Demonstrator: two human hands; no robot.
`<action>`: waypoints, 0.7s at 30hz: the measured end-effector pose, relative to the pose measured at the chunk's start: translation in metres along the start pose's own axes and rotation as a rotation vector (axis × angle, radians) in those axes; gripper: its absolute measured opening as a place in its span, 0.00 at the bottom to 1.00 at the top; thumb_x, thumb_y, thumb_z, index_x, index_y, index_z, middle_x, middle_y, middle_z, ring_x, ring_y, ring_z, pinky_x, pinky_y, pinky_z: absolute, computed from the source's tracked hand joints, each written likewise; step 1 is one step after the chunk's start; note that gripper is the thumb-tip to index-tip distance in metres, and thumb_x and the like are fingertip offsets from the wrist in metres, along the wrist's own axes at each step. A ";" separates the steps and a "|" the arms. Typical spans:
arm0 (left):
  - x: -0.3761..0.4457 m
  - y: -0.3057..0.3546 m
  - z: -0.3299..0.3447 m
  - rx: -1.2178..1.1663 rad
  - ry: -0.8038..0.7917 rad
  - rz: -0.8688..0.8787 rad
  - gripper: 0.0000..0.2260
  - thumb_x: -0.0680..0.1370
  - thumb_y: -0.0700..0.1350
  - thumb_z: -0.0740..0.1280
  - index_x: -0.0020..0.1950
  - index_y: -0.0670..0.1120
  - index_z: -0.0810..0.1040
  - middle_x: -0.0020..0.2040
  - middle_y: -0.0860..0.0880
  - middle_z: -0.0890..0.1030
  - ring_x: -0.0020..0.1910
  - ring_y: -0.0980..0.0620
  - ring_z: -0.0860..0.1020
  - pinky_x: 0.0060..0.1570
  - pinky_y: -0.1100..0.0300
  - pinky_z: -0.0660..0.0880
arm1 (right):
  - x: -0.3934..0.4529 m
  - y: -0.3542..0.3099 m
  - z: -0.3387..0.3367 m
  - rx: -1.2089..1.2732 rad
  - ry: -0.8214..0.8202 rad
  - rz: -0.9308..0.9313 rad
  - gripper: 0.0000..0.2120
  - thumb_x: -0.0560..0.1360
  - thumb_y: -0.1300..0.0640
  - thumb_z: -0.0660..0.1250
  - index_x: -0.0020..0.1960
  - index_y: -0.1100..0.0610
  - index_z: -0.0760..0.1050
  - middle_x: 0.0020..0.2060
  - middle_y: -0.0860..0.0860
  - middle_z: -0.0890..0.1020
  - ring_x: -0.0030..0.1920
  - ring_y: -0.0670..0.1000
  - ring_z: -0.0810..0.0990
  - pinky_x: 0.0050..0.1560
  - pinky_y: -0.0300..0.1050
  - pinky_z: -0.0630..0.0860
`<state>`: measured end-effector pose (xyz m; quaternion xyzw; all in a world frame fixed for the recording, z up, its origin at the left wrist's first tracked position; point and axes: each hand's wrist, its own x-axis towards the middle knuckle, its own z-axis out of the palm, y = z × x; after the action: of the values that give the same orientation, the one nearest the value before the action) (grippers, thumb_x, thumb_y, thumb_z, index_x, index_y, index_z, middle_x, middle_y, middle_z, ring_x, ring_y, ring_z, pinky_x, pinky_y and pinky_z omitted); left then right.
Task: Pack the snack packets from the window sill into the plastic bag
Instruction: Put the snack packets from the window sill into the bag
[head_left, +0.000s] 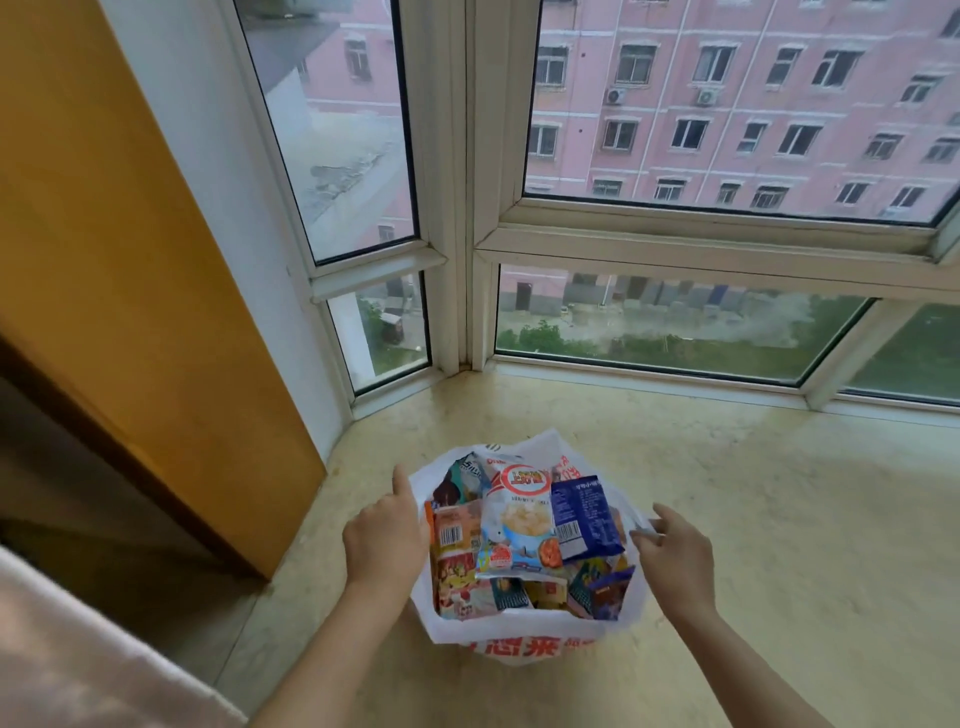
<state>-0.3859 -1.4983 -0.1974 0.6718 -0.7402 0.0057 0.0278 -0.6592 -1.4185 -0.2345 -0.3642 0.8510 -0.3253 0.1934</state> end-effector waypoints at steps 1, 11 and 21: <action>0.001 -0.002 -0.002 -0.043 -0.017 -0.021 0.21 0.82 0.54 0.55 0.72 0.46 0.64 0.47 0.50 0.81 0.41 0.51 0.79 0.32 0.59 0.69 | 0.000 0.000 -0.004 -0.026 0.029 0.005 0.16 0.74 0.66 0.67 0.61 0.69 0.75 0.51 0.64 0.82 0.51 0.62 0.80 0.45 0.49 0.73; 0.028 0.022 -0.044 -1.273 -0.292 -0.024 0.17 0.76 0.41 0.70 0.64 0.49 0.74 0.44 0.48 0.85 0.44 0.55 0.84 0.49 0.52 0.80 | 0.015 -0.025 -0.035 0.537 -0.077 0.247 0.03 0.74 0.65 0.69 0.45 0.65 0.81 0.28 0.56 0.82 0.32 0.53 0.79 0.38 0.44 0.75; 0.075 0.046 -0.111 -1.467 -0.133 0.182 0.14 0.78 0.34 0.65 0.55 0.53 0.70 0.42 0.48 0.86 0.43 0.51 0.84 0.49 0.59 0.79 | 0.020 -0.134 -0.048 0.680 -0.136 -0.103 0.06 0.76 0.65 0.67 0.50 0.58 0.81 0.33 0.56 0.84 0.37 0.51 0.83 0.47 0.43 0.79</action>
<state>-0.4354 -1.5630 -0.0819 0.4158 -0.6066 -0.5286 0.4239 -0.6334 -1.4841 -0.1090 -0.3424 0.6595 -0.5744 0.3434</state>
